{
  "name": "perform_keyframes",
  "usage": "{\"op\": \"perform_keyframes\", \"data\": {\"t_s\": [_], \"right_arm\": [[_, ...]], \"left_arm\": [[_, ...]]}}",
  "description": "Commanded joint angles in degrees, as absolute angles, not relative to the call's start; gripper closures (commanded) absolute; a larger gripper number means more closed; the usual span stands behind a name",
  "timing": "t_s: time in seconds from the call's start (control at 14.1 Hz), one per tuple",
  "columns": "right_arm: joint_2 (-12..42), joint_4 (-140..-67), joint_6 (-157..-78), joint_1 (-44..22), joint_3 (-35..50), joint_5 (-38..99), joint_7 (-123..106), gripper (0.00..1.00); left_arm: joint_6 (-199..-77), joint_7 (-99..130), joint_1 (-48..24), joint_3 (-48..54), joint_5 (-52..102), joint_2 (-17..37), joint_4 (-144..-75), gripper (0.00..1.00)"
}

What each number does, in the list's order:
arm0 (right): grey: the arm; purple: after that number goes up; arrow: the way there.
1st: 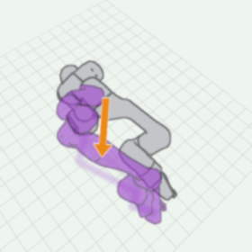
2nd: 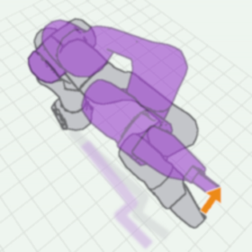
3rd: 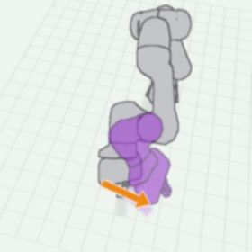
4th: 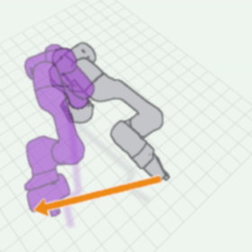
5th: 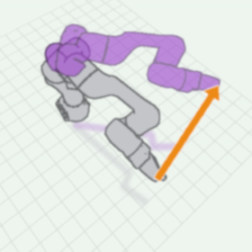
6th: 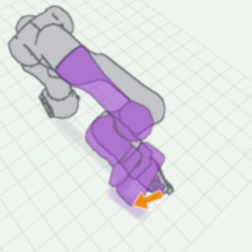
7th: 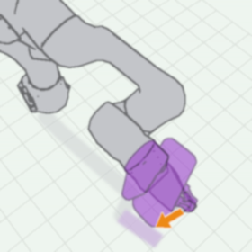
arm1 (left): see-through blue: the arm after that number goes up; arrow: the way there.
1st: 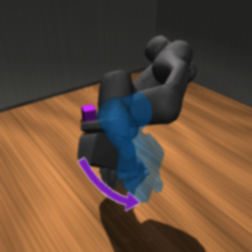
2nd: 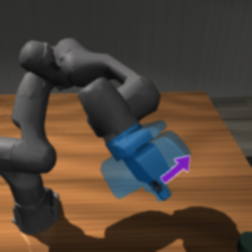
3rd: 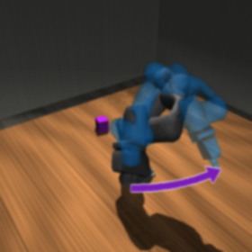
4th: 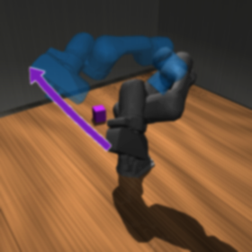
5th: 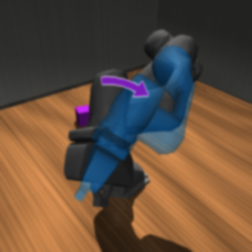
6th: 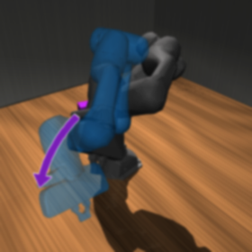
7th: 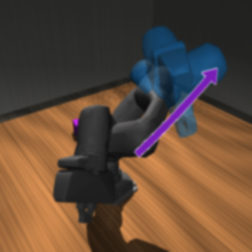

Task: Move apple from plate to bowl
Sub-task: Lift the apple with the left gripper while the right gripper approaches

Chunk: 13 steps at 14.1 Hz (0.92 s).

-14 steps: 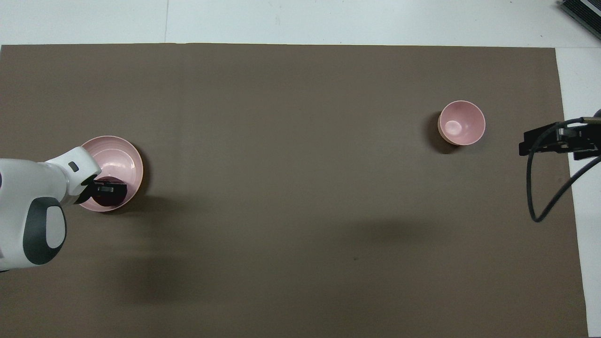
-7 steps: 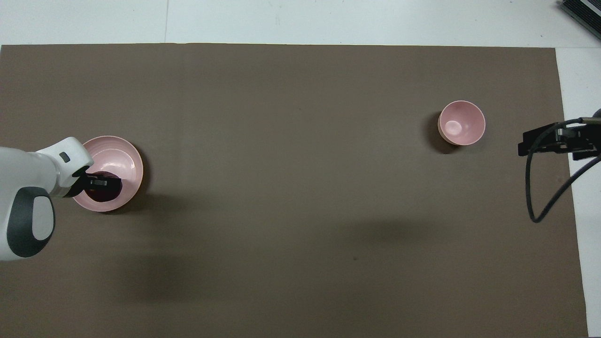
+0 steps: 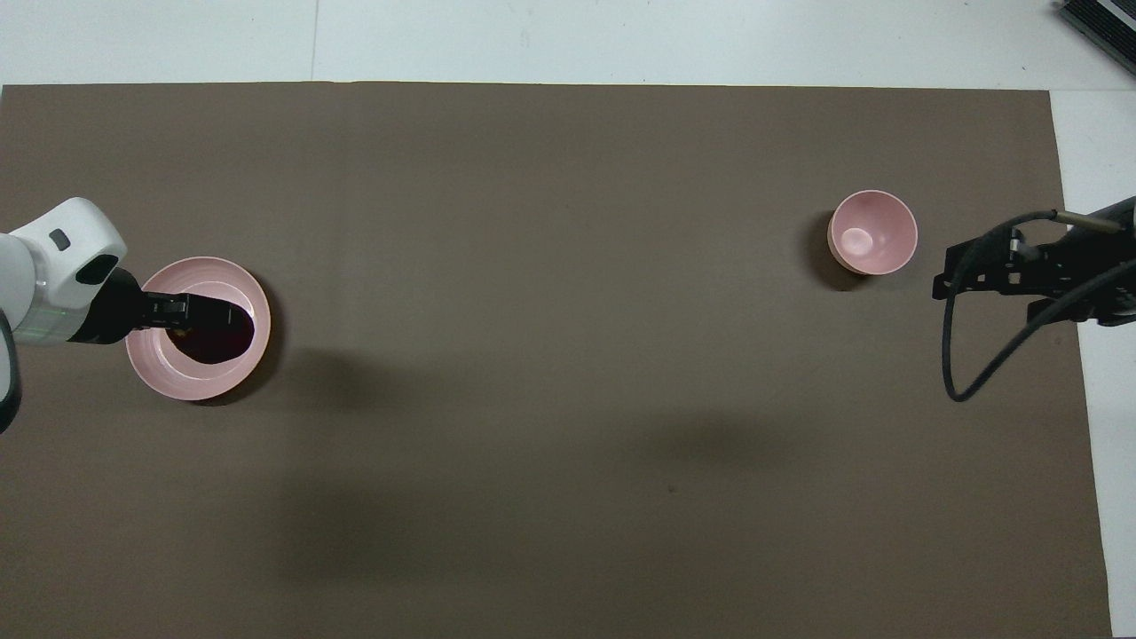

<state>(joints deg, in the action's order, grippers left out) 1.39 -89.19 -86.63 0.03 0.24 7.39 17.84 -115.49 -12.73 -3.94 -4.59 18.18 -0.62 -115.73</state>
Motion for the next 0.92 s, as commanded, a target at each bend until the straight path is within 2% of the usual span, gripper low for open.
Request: {"op": "perform_keyframes", "data": {"t_s": [0.0,0.85], "right_arm": [[0.44,-91.75,-85.61,-1.58,0.44,13.24,28.27,0.00],[5.01,-93.60,-87.79,-5.18,0.44,33.66,56.75,0.00]], "left_arm": [[-114.08,-13.71,-4.65,-3.61,25.73,-0.35,-114.96,1.00],[-113.91,-16.25,-4.66,2.99,63.87,-4.30,-120.05,1.00]]}}
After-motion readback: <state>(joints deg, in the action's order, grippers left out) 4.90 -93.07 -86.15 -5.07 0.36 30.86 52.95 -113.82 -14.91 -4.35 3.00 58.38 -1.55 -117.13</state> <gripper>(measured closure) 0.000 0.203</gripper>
